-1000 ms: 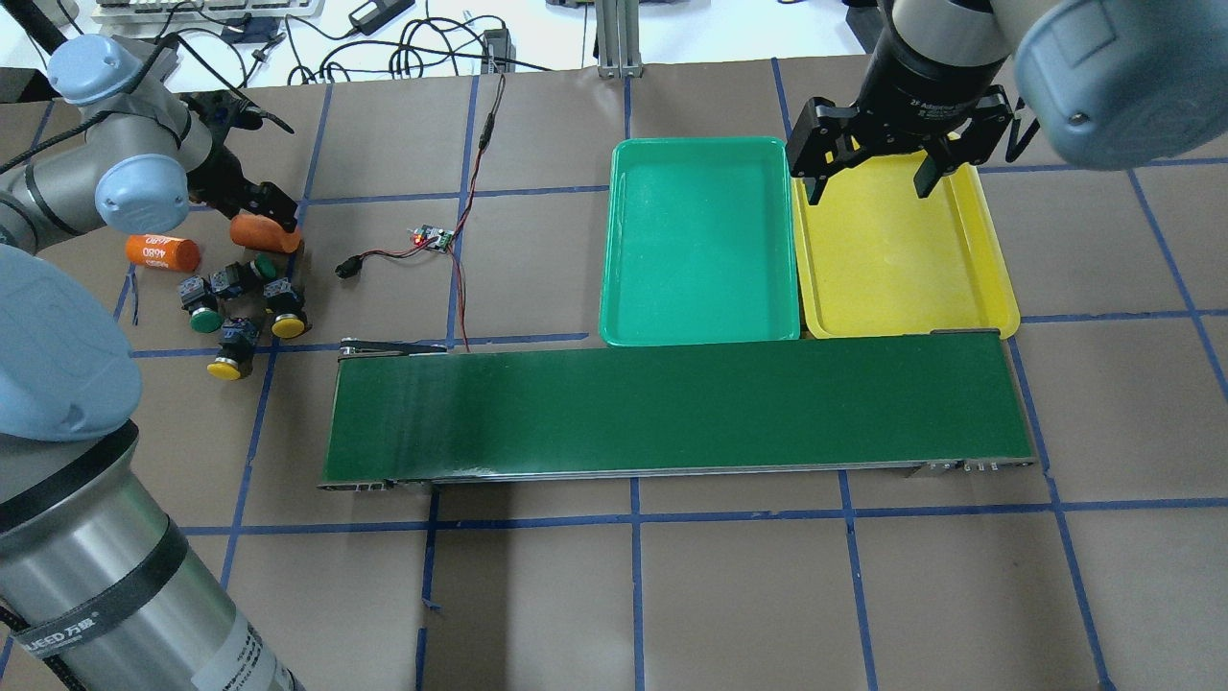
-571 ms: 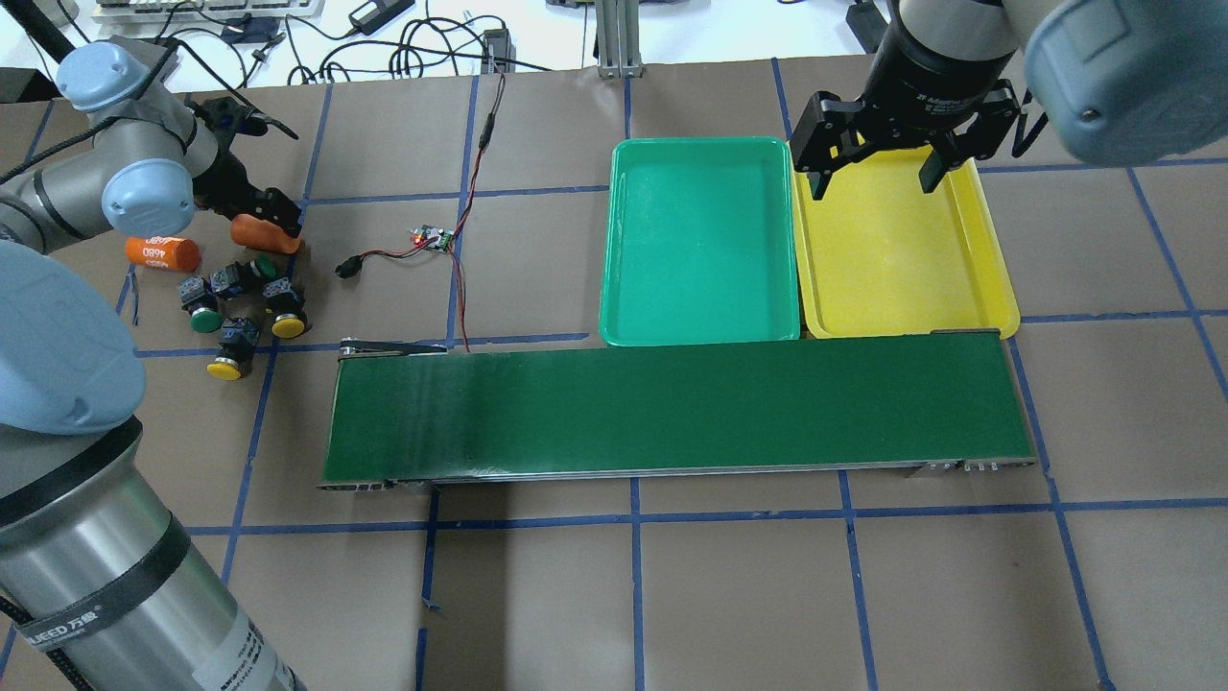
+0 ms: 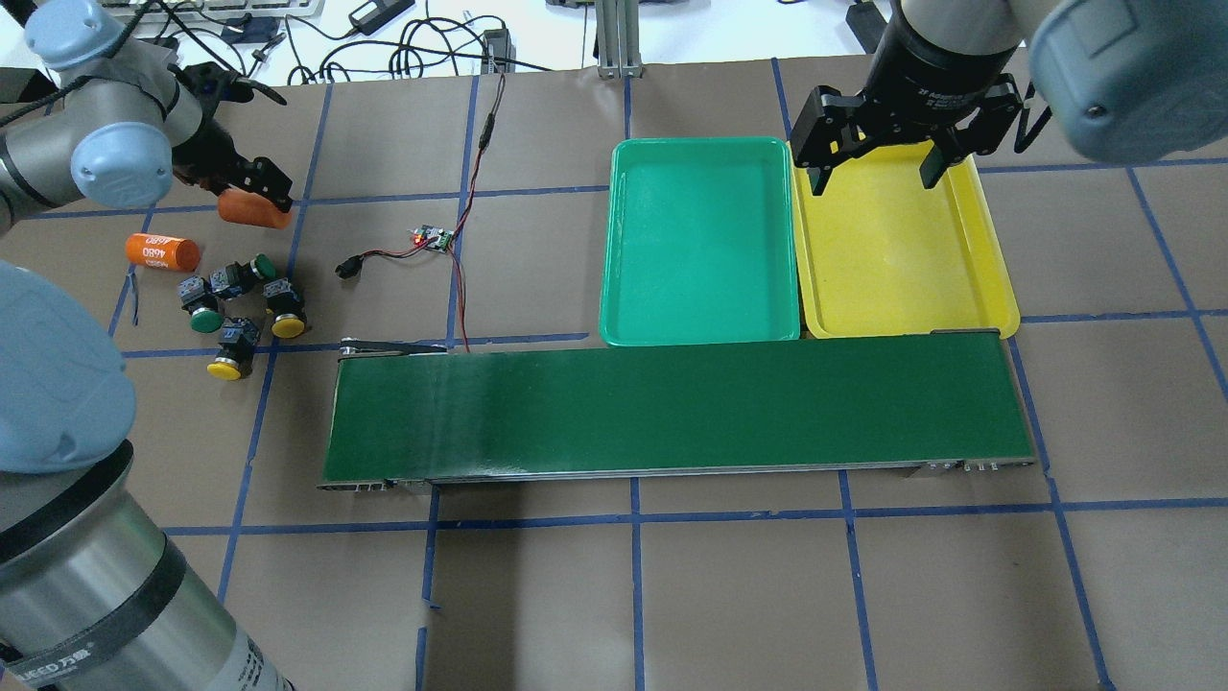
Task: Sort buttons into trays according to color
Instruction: 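Carry the orange cylinder with the left gripper to the conveyor's near end, then release the orange cylinder onto the conveyor belt with the left gripper, then grasp another orange cylinder with left gripper while right gripper moves to conveyor end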
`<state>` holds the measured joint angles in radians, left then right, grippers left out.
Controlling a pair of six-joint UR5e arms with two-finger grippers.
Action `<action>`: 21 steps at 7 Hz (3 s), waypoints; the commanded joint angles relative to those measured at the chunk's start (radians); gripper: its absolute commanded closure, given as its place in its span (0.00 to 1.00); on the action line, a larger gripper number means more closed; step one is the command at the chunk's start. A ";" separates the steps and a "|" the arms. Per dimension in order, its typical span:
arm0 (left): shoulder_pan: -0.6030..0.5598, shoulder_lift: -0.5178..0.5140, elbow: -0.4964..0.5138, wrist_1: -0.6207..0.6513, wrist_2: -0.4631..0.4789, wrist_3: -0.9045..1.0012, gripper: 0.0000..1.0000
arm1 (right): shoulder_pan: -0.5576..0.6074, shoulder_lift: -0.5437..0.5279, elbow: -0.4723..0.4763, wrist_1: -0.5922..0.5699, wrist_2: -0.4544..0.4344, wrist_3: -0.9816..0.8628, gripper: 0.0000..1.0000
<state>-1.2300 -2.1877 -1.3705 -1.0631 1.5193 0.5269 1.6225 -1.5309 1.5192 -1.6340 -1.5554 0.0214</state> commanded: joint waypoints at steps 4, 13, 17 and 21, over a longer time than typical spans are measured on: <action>-0.195 0.363 -0.331 -0.181 -0.004 -0.370 1.00 | -0.004 0.000 0.001 0.000 -0.002 -0.001 0.00; -0.221 0.551 -0.705 -0.070 -0.010 -0.367 0.00 | -0.006 -0.003 0.009 0.002 -0.002 -0.001 0.00; -0.168 0.599 -0.456 -0.249 -0.030 -0.358 0.00 | 0.002 -0.023 0.010 0.003 -0.011 -0.015 0.00; 0.105 0.371 -0.348 0.024 0.053 0.009 0.00 | 0.007 -0.057 0.022 -0.001 -0.006 0.002 0.00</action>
<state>-1.2063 -1.7275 -1.7491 -1.1509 1.5755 0.4220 1.6257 -1.5780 1.5305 -1.6298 -1.5652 0.0174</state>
